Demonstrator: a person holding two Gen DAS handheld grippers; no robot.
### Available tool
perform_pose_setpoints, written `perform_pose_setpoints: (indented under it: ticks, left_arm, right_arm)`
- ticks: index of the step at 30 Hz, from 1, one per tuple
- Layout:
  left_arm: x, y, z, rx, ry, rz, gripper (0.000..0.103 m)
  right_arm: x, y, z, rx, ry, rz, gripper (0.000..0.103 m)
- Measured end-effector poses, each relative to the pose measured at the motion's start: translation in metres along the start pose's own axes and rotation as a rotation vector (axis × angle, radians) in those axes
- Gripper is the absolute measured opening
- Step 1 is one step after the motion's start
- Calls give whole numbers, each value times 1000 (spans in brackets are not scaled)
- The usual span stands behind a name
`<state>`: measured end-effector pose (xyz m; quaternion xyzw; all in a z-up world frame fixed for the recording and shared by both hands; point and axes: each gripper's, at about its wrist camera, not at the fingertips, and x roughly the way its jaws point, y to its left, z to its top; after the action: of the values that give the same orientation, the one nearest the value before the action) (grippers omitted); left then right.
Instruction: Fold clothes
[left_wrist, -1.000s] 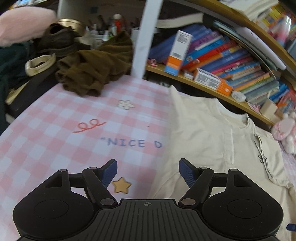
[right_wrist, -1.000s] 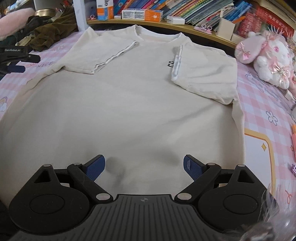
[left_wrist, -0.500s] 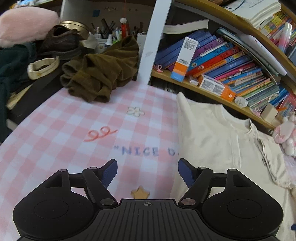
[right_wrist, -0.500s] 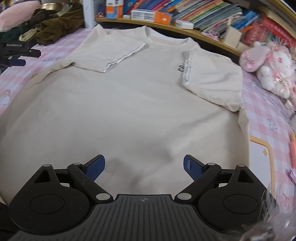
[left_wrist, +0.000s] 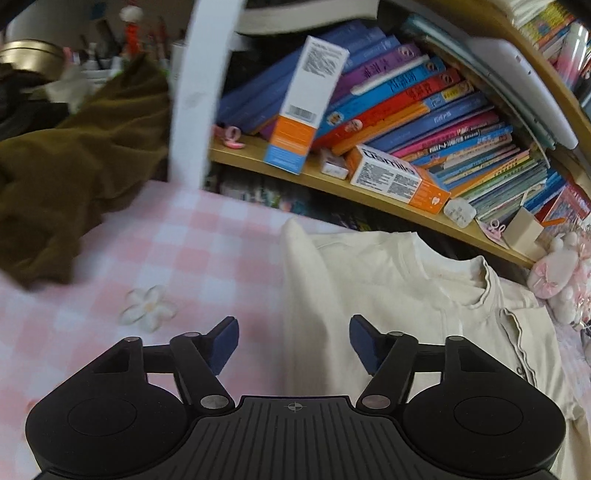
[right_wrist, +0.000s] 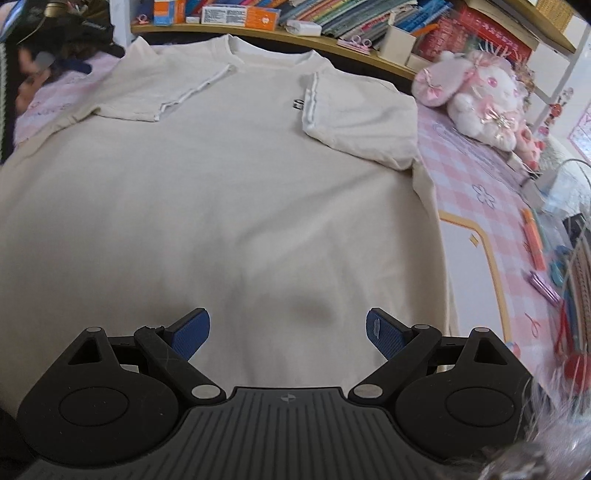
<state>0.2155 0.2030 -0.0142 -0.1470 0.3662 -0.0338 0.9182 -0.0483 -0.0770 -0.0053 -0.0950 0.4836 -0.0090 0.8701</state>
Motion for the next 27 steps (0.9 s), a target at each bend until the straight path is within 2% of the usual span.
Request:
perform_pose_setpoints:
  ticks: [2, 3, 4, 5, 7, 10, 12, 16, 19, 24, 27]
  left_arm:
    - [11, -1, 5, -11, 16, -19, 48]
    - [15, 0, 6, -18, 27, -35, 36]
    - [20, 1, 8, -22, 40, -49, 17]
    - [23, 4, 9, -27, 44, -46, 7]
    - [27, 14, 13, -41, 45, -25, 2]
    - [26, 37, 20, -122, 15, 11, 1]
    - [29, 45, 21, -137, 40, 5, 1]
    - [22, 52, 17, -164, 18, 34, 12]
    - [11, 63, 13, -239, 9, -7, 26]
    - [-27, 66, -15, -174, 14, -14, 26]
    - [-64, 65, -45, -164, 17, -3, 26]
  right_arm:
    - [0, 0, -1, 12, 11, -10, 92]
    - [0, 0, -1, 17, 17, -15, 92]
    - [0, -1, -1, 19, 18, -15, 92]
    - [0, -1, -2, 19, 18, -15, 92]
    - [0, -2, -2, 20, 19, -15, 92]
    - [0, -3, -3, 22, 20, -14, 92]
    - [0, -3, -4, 23, 21, -14, 92]
    - [0, -4, -5, 25, 22, -13, 92]
    - [-1, -8, -6, 32, 14, -19, 92]
    - [-4, -18, -12, 70, 0, -22, 92]
    - [-5, -25, -14, 100, -6, -9, 92]
